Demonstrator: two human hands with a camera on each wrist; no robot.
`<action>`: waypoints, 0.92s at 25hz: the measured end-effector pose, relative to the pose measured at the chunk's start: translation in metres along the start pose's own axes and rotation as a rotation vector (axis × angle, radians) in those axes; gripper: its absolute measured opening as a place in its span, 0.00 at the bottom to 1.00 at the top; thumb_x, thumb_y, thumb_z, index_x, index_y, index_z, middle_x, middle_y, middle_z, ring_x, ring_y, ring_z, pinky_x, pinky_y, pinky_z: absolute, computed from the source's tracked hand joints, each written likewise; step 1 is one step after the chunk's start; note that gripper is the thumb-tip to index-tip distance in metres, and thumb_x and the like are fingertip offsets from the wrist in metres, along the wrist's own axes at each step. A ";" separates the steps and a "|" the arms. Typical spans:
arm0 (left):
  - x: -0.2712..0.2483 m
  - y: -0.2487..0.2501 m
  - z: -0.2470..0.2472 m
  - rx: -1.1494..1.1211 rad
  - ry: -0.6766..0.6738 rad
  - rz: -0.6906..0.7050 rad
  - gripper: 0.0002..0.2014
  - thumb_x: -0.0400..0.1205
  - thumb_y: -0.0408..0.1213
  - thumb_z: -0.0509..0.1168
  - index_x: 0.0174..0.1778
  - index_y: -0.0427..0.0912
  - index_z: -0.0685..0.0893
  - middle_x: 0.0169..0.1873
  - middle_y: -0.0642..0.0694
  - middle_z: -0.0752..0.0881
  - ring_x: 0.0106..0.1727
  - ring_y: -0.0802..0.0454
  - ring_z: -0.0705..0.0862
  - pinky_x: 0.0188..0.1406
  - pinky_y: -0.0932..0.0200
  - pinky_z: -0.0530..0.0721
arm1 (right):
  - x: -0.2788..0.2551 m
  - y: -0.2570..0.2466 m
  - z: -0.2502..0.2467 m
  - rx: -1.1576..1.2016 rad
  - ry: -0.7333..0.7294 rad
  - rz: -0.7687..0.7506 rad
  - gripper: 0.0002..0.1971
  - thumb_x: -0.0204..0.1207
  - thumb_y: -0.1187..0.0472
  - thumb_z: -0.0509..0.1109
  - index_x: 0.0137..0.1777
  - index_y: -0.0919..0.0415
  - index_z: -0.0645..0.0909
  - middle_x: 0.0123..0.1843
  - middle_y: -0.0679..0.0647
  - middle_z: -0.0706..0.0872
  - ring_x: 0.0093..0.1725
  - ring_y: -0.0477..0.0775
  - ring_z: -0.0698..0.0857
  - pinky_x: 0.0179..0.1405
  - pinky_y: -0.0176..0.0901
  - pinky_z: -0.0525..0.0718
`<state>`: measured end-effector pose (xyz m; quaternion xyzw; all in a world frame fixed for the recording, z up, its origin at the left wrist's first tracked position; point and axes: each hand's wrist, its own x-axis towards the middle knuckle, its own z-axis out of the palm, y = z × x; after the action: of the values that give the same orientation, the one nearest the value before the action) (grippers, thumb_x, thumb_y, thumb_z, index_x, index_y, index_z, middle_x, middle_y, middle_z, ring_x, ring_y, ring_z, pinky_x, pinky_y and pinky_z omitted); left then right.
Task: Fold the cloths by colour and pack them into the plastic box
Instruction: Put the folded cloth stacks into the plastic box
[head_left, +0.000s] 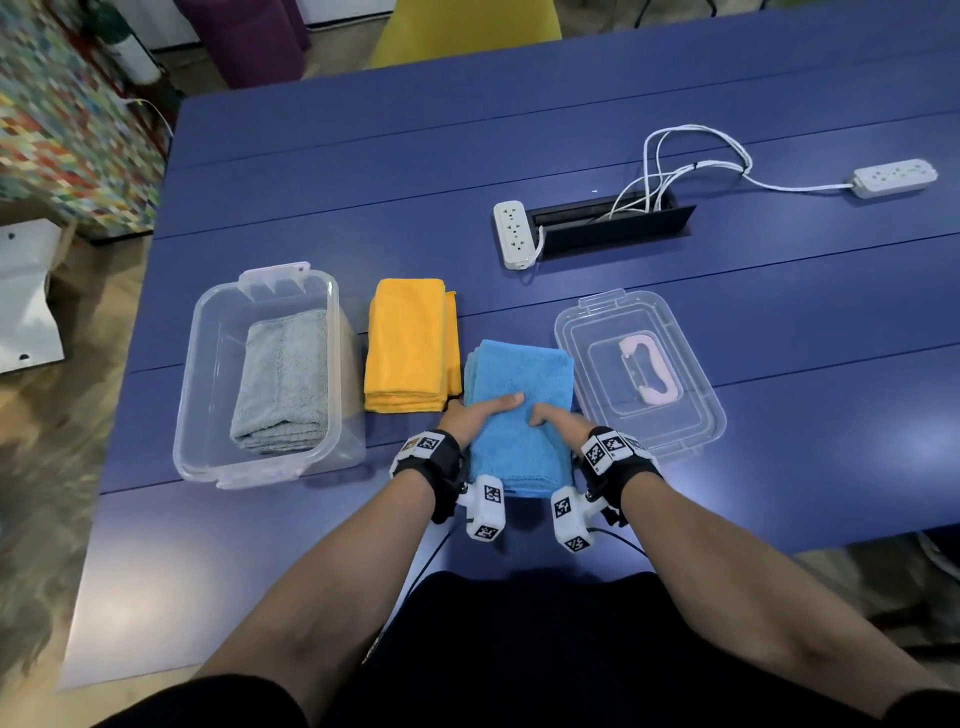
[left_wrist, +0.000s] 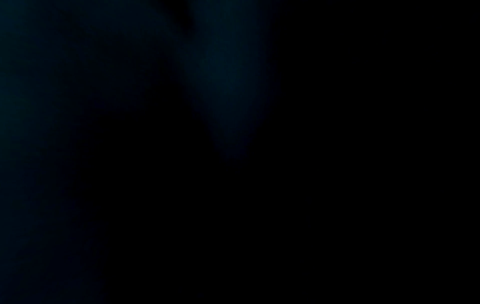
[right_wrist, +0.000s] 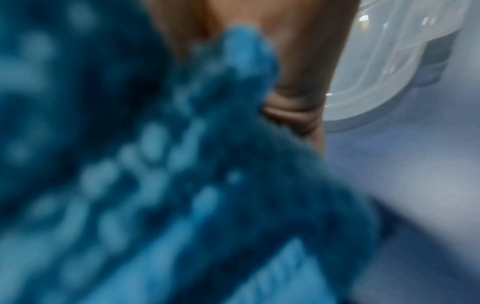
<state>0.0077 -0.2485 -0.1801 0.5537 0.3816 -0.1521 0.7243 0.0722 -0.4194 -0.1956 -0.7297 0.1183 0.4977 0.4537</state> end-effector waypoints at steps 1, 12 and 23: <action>-0.002 -0.007 -0.003 -0.021 0.021 0.031 0.49 0.50 0.53 0.89 0.65 0.38 0.81 0.55 0.42 0.90 0.51 0.44 0.91 0.49 0.46 0.90 | -0.002 0.004 0.001 0.023 -0.009 -0.006 0.31 0.52 0.47 0.76 0.58 0.56 0.85 0.51 0.57 0.92 0.53 0.63 0.90 0.64 0.63 0.83; -0.047 -0.021 -0.021 -0.157 -0.199 0.173 0.35 0.69 0.42 0.82 0.71 0.46 0.77 0.62 0.42 0.87 0.60 0.41 0.88 0.59 0.38 0.86 | -0.057 0.031 0.039 0.542 -0.058 -0.169 0.45 0.64 0.33 0.78 0.77 0.56 0.69 0.72 0.63 0.80 0.65 0.64 0.84 0.64 0.65 0.81; -0.117 0.095 -0.090 -0.161 -0.216 0.556 0.30 0.77 0.42 0.76 0.72 0.36 0.75 0.65 0.34 0.84 0.64 0.33 0.85 0.60 0.34 0.84 | -0.101 -0.107 0.098 0.572 -0.248 -0.532 0.39 0.71 0.38 0.74 0.76 0.60 0.73 0.72 0.65 0.79 0.71 0.69 0.79 0.71 0.70 0.74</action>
<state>-0.0434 -0.1567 -0.0387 0.5584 0.1472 0.0244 0.8160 0.0301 -0.3112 -0.0624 -0.5137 0.0036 0.3943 0.7620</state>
